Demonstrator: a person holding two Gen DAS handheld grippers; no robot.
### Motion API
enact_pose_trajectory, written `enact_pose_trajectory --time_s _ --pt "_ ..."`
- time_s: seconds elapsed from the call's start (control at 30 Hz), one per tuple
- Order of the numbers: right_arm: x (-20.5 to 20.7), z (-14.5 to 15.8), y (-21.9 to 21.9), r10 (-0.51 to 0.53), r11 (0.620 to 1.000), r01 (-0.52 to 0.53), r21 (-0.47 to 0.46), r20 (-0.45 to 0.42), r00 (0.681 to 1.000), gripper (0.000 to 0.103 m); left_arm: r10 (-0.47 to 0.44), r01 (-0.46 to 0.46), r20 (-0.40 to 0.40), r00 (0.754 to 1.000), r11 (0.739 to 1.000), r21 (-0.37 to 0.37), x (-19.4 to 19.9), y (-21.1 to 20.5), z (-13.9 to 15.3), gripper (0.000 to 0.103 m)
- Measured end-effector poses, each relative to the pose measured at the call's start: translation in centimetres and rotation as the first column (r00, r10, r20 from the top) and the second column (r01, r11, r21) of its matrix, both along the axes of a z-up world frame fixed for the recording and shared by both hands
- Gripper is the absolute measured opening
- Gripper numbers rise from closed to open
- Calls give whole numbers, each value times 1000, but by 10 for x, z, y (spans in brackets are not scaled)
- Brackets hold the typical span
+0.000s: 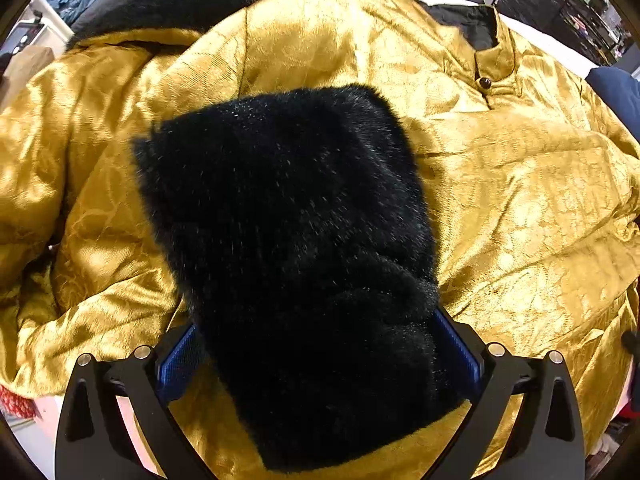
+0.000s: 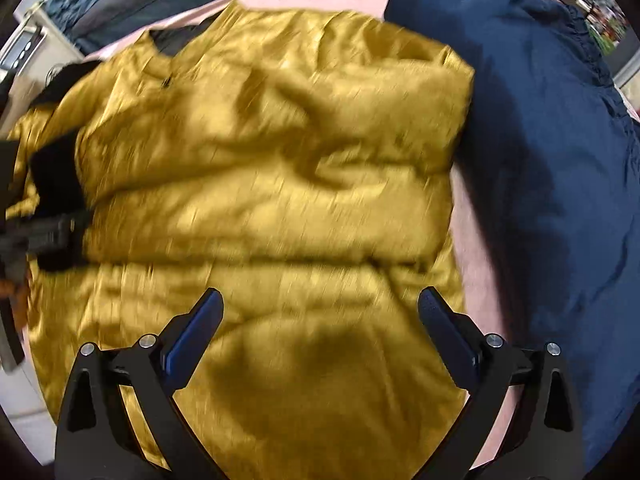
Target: Fold large clothes
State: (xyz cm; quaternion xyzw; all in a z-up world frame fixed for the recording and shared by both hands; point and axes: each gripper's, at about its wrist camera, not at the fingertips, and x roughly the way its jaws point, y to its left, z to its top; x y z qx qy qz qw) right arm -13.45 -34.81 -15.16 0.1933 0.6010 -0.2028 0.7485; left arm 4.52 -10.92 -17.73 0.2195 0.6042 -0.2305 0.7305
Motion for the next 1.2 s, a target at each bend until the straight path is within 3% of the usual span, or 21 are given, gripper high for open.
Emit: enact_pose_trajectory --time_s 0.17,0.33,0.47,0.6,0.7,0.87,1.07,1.2 --pt "-15 -4 23 0 999 0 39 -12 1000 96 -25 27 65 998 999 -33 -27 -6 29 96" --pt "-7 -4 54 41 998 -41 48 -4 999 96 -97 112 169 981 991 -78 -55 -6 71 95" --pt "2 -3 75 86 995 -86 49 -7 996 96 -85 104 234 969 992 -70 -33 12 100 93" --pt "10 -2 98 119 992 -119 35 -3 993 96 60 -30 241 969 992 -124 24 43 129 93" --pt "11 1 109 119 992 -119 32 0 993 96 125 -101 230 965 988 -115 70 63 130 90" --pt "-17 14 109 79 996 -79 38 0 997 96 149 -130 168 974 984 -119 111 75 124 90" --pt "-50 6 105 22 998 -19 53 -44 999 96 97 -89 114 989 993 -71 139 63 95 90" --pt "-63 6 110 -16 998 19 53 -58 998 96 144 -143 18 989 988 -57 164 58 68 89"
